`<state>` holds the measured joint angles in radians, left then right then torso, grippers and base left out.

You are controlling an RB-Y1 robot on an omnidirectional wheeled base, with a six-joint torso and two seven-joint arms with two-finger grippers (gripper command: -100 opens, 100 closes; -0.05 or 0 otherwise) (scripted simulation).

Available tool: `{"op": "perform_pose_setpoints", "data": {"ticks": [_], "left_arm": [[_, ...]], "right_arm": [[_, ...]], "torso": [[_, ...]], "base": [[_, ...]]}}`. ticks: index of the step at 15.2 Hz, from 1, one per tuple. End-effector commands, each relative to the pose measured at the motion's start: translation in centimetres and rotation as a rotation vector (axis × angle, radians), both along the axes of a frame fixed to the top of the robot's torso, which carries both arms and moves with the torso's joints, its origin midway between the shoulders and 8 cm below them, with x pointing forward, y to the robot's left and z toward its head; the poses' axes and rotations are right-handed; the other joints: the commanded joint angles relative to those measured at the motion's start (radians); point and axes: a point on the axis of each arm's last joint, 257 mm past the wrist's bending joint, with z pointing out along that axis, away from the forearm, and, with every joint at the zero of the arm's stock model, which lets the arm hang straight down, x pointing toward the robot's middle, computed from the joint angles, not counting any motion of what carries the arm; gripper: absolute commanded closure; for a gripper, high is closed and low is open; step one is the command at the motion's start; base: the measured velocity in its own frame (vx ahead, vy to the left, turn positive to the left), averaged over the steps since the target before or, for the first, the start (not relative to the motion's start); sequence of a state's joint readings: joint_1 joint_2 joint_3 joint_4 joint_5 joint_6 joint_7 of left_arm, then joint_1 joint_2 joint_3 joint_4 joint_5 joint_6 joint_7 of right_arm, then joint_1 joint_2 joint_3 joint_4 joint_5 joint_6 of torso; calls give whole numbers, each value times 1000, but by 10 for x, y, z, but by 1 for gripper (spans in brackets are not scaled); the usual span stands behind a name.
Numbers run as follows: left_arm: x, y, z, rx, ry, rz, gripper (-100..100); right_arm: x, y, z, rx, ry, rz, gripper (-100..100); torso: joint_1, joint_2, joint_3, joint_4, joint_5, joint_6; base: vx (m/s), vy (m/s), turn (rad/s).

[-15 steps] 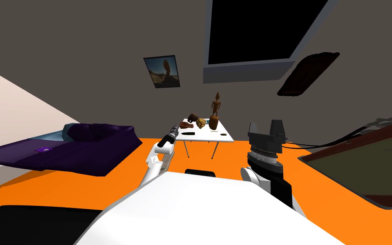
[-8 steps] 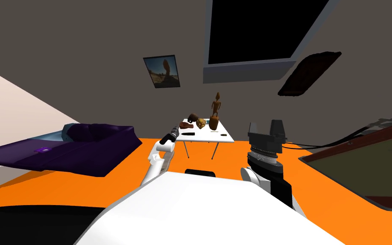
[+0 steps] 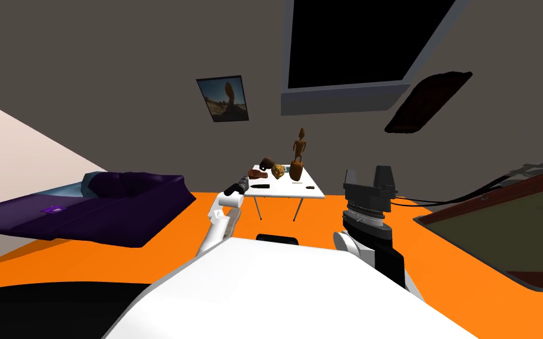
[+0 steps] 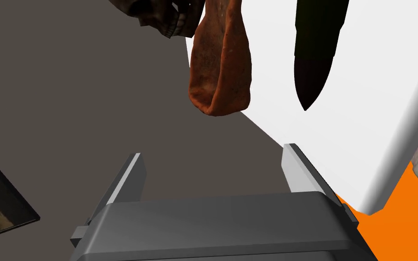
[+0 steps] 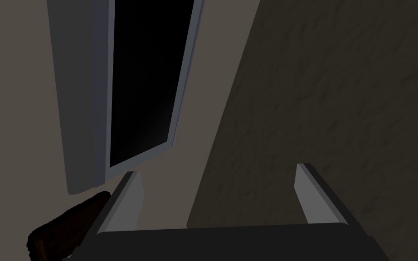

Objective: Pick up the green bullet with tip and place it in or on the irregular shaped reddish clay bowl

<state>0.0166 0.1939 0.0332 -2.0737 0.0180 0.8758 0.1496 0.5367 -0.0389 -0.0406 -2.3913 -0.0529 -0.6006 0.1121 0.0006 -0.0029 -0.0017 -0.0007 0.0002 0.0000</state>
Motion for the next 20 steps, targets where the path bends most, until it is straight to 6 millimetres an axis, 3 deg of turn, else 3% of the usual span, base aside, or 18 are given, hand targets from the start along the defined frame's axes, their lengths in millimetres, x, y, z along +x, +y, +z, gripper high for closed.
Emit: {"op": "perform_pose_setpoints", "data": {"ticks": [1, 12, 20], "left_arm": [[-3, 1, -7, -2, 31, 5, -100], [-6, -6, -43, -32, 226, 26, -100], [-19, -10, -67, -47, 366, 42, -100]], "right_arm": [[0, 0, 0, 0, 0, 0, 0], [0, 0, 0, 0, 0, 0, 0], [0, 0, 0, 0, 0, 0, 0]], "torso": [[0, 0, 0, 0, 0, 0], [0, 1, 0, 0, 0, 0], [1, -1, 0, 0, 0, 0]], "base": [[15, 5, 1], [30, 11, -28], [42, 19, -42]]}}
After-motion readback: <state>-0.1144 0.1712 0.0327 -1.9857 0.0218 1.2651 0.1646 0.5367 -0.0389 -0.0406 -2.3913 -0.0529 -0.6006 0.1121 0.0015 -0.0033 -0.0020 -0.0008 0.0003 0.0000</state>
